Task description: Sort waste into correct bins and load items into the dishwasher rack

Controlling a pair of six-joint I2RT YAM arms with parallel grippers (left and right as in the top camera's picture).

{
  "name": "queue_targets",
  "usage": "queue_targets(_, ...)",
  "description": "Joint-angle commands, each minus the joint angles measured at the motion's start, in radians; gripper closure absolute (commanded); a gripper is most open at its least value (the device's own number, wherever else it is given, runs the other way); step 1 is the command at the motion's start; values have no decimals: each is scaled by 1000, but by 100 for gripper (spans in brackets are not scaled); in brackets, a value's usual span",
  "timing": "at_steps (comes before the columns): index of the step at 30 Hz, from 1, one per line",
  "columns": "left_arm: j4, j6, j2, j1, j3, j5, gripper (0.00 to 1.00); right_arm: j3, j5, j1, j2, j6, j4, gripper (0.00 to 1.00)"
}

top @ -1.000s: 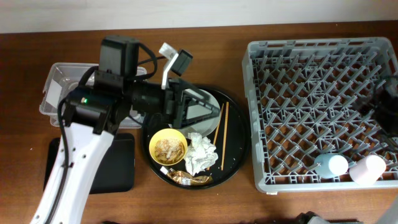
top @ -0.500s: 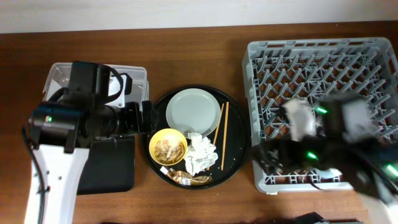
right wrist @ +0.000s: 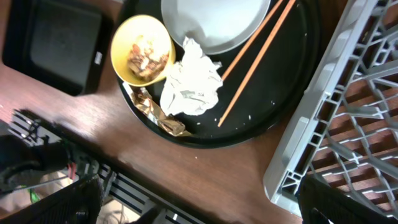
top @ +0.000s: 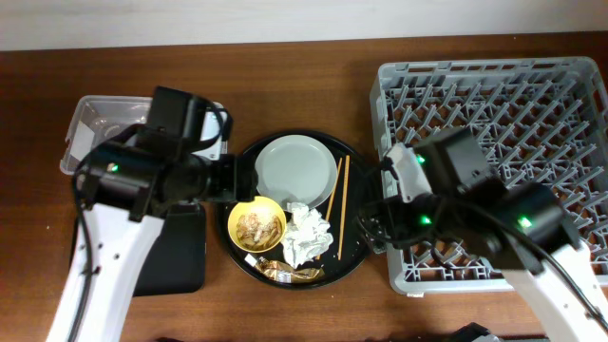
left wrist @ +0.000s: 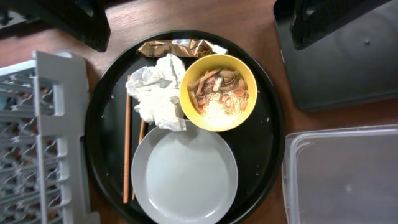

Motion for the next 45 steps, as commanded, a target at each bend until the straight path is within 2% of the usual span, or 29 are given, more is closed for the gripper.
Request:
queue_targets(1, -10, 18, 61, -47, 7, -94, 7, 22, 11, 5, -39, 23, 3, 2)
queue_targets(5, -78, -58, 119, -49, -6, -129, 9, 22, -3, 5, -37, 26, -17, 2)
queue_targets(7, -65, -77, 124, -57, -59, -83, 11, 22, -3, 5, -37, 49, -17, 2)
queue_targets(8, -51, -75, 124, -71, -87, -82, 16, 22, -1, 5, -37, 49, -17, 2)
queue_targets(9, -28, -75, 124, -92, -129, -92, 17, 22, 0, 5, -37, 49, -17, 2)
queue_targets(11, 40, -75, 124, -142, -221, -92, 23, 22, 0, 5, -37, 50, -20, 2)
queue_targets(15, 307, -81, 124, -291, -449, -93, 38, 22, 31, 5, -37, 101, -53, 2)
queue_targets(19, 560, -163, 139, -341, -599, -147, 47, 22, 31, 6, -37, 101, -77, 2)
queue_targets(21, 611, -183, 183, -358, -613, -186, 48, 22, 31, 6, -37, 101, -77, 2)
queue_targets(23, 640, -183, 230, -368, -613, -190, 54, 22, 31, 6, -37, 101, -77, 2)
queue_targets(26, 650, -209, 291, -368, -613, -271, 69, 21, 30, 6, -37, 101, -77, 2)
queue_targets(32, 657, -235, 293, -368, -613, -314, 78, 20, 30, 6, -37, 101, -77, 2)
queue_targets(35, 678, -235, 293, -368, -613, -310, 99, 20, 30, 6, -37, 101, -81, 1)
queue_targets(45, 701, -235, 286, -370, -611, -311, 99, 20, 31, 6, -37, 101, -95, 2)
